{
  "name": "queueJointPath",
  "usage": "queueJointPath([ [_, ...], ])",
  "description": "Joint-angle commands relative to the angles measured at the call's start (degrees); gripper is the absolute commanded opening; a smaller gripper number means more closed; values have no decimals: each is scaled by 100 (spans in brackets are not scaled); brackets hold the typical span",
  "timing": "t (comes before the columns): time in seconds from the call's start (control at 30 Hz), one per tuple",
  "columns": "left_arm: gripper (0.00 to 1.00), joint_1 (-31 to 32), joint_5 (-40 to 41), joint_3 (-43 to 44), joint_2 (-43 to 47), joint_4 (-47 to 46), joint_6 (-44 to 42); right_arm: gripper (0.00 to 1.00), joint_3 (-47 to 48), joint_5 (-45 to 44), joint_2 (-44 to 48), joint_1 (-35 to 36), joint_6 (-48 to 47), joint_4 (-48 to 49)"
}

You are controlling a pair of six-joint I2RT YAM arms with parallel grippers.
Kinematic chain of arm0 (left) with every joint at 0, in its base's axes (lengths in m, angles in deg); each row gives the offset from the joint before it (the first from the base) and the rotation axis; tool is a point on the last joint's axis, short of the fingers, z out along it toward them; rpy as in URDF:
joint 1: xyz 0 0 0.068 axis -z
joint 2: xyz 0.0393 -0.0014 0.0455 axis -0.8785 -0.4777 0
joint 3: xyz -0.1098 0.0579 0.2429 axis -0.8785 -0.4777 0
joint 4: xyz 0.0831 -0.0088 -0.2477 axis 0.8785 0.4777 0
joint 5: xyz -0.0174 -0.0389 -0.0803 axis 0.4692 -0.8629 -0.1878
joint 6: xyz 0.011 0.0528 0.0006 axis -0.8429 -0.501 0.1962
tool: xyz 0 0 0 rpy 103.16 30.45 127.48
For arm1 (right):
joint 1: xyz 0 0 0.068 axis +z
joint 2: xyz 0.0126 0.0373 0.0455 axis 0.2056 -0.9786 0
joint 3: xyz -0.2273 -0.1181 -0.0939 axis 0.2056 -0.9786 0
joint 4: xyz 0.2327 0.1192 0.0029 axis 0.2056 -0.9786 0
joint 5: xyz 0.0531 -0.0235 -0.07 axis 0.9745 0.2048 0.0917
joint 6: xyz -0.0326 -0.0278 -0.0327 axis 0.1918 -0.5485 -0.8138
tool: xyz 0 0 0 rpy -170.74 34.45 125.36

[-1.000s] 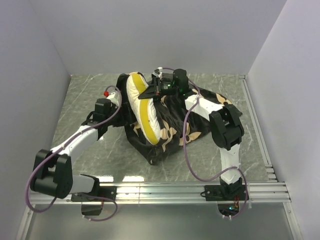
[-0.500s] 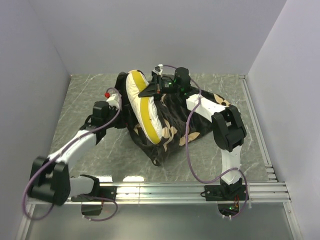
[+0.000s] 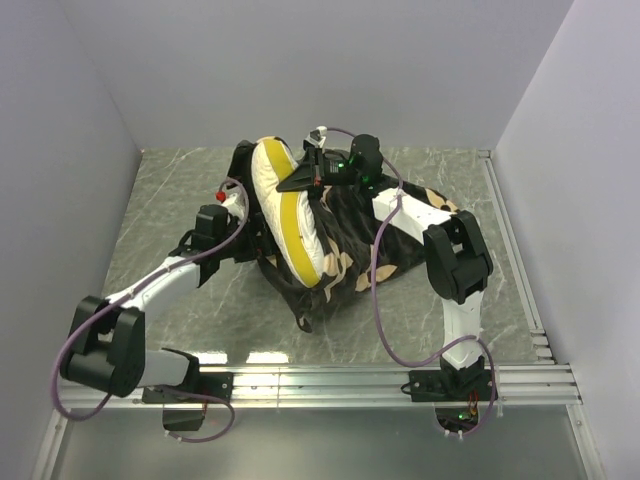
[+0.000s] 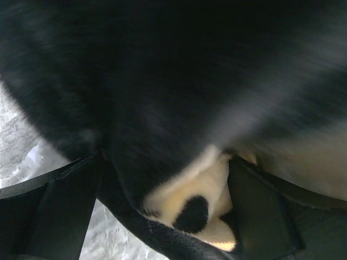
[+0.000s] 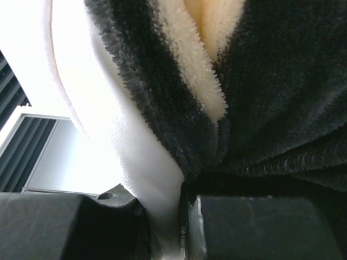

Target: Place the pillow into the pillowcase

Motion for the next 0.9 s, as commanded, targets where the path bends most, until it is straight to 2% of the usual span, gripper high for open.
queueJointPath([
  [0.0, 99, 25, 231, 286, -189, -720, 437, 0, 107, 32, 619, 54, 344, 737],
  [0.03, 99, 25, -91, 225, -250, -1244, 543, 0, 63, 23, 636, 54, 353, 737],
  [0.13, 99, 174, -523, 233, -391, -1783, 816, 0, -34, -3, 654, 71, 529, 966],
  [0.23, 99, 315, -648, 242, -392, -1812, 773, 0, -69, -12, 628, 89, 538, 992],
  [0.33, 99, 507, 201, 338, -313, -1339, 562, 0, -157, -91, 628, 133, 669, 1176],
  [0.37, 99, 604, 1127, 417, -356, -980, 457, 0, -174, -126, 619, 168, 826, 1281],
  [0.43, 99, 771, 1915, 707, -775, -749, 456, 0, -140, -170, 584, 238, 986, 1501],
  [0.47, 99, 816, 2553, 795, -944, -679, 404, 0, -113, -196, 592, 264, 1038, 1511],
  [0.57, 99, 860, 3260, 1041, -1454, -739, -34, 0, -244, -275, 733, 282, 1126, 1493],
  [0.6, 99, 851, 3602, 1250, -1568, -531, -158, 0, -323, -284, 777, 291, 1162, 1519],
  [0.7, 99, 633, 3921, 1612, -2086, -56, -519, 0, -622, -311, 987, 247, 1022, 1318],
  [0.73, 99, 397, 3939, 1630, -2105, -2, -580, 0, -657, -319, 1101, 221, 917, 952],
  [0.8, 98, 193, 4036, 1657, -2070, 155, -861, 0, -676, -476, 1277, 116, -238, -134],
  [0.83, 97, -17, 4088, 1622, -1931, 261, -984, 0, -484, -669, 1435, 63, -1010, -2143],
  [0.87, 95, -123, 4124, 1613, -1825, 349, -1255, 0, -291, -967, 1480, 28, -2758, -3250],
])
